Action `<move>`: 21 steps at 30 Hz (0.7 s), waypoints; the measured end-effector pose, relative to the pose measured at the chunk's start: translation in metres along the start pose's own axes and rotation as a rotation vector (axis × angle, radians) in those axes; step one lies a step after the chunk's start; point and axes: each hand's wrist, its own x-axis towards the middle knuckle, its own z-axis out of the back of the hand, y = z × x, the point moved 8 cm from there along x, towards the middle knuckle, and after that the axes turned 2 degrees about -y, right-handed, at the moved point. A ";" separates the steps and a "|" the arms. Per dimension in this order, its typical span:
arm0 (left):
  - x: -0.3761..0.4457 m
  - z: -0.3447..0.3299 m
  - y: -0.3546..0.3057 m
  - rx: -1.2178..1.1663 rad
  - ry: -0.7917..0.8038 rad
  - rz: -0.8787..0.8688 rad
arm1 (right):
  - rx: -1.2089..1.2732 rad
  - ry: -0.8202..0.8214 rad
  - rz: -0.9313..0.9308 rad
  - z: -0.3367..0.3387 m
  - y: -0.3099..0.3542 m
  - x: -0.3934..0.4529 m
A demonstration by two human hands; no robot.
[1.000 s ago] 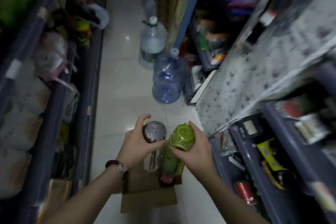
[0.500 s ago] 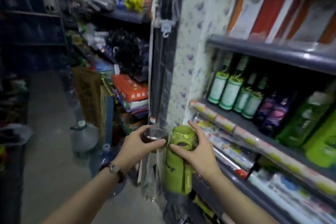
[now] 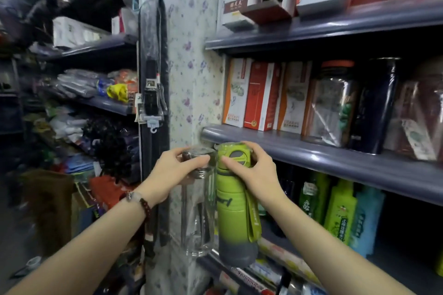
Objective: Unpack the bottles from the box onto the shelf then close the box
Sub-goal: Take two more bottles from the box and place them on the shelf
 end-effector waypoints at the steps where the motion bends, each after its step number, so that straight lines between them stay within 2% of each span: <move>1: 0.006 -0.004 -0.010 0.000 0.012 -0.019 | -0.006 -0.004 0.016 0.005 0.008 0.006; 7: 0.039 -0.019 -0.082 -0.032 0.098 -0.148 | 0.016 -0.102 0.088 0.036 0.062 0.047; 16: 0.076 -0.040 -0.199 -0.074 0.151 -0.535 | -0.122 -0.466 0.344 0.082 0.162 0.073; 21: 0.095 -0.053 -0.215 -0.069 0.074 -0.707 | -0.183 -0.568 0.479 0.097 0.182 0.061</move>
